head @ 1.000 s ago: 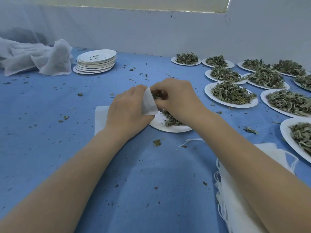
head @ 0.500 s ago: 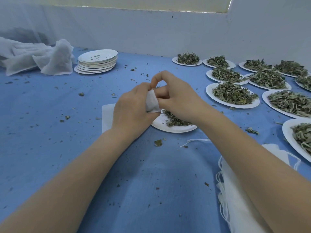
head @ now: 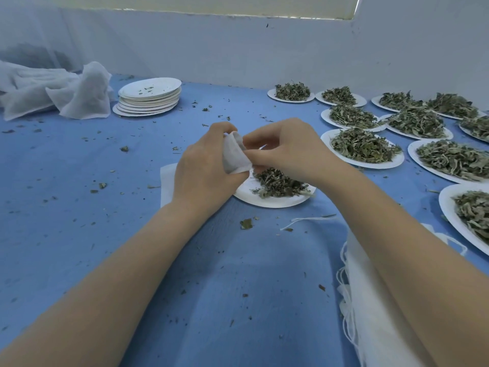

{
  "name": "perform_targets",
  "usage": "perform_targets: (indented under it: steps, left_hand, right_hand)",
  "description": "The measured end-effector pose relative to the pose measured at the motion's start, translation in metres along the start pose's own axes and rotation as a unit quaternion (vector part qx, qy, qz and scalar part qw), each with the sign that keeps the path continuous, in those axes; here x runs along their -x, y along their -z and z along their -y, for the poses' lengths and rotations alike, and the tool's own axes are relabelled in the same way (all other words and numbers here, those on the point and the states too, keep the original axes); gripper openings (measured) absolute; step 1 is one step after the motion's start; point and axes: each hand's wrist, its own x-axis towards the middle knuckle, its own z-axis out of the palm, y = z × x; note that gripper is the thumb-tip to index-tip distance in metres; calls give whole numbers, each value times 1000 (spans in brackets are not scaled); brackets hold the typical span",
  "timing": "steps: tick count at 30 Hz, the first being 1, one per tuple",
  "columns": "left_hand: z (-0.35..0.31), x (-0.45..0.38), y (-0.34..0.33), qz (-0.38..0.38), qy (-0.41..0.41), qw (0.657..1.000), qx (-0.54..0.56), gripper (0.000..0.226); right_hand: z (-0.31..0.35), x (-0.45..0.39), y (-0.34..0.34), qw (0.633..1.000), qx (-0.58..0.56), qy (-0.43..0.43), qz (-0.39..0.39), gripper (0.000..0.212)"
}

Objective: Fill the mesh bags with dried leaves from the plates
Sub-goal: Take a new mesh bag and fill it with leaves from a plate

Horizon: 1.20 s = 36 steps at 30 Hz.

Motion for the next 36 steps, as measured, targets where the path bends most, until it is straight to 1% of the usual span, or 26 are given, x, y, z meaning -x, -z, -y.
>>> perform_targets:
  steps: [3,5,8,9,11,13,18,20,21,24,26,30,32,34,36]
  left_hand:
    - [1,0,0,-5,-1,1000,-3,50]
    - [1,0,-2,-6,-5,1000,-13,50]
    - [1,0,-3,-10,-7,999,-32,50]
    - [2,-1,-3,-12,-6,999,-34,50]
    - [3,-2,-2,-13,0,999,-33,51]
    - [3,-2,-2,-10,-4,1000,-28,53]
    - [1,-1,0,-23,-43,999,-22,50]
    - [-2,0,-1,-27,-77,996,-36,47]
    - [-5,1,-1,-26,-87,995,-38,46]
    - [-11,0,-2,-21,-59,998,-12,50]
    - [-10,-2,-3,-7,-27,1000,2,56]
    - [-6,-3,-2,5,-23,1000,3,64]
    - [-5,-3,-3,6,-24,1000,-9,65]
    - [-5,-3,-4,5,-23,999,-24,66]
    - [-5,-3,-5,1,-17,999,-27,65]
  right_hand:
    - [2,-2,0,999,12,17,-45,9]
    - [4,-4,-2,994,74,44,-62,9]
    - [6,-3,-4,976,177,103,-79,10]
    - [6,-3,-5,972,183,118,-87,11]
    - [9,-2,-6,976,147,128,-96,10]
    - [10,-2,-6,985,96,115,-81,10]
    - [13,-2,-4,993,87,74,6,13]
    - [15,-1,-5,993,92,70,8,17]
    - [16,-1,-7,992,98,74,-4,15]
    - [18,-1,-9,991,84,82,-68,10]
    - [19,0,-8,992,73,79,-73,10]
    - [20,2,0,997,55,54,-1,11]
    - [21,2,4,997,52,46,32,14]
    - [21,2,6,995,69,49,48,24]
    - [21,1,5,993,92,56,47,26]
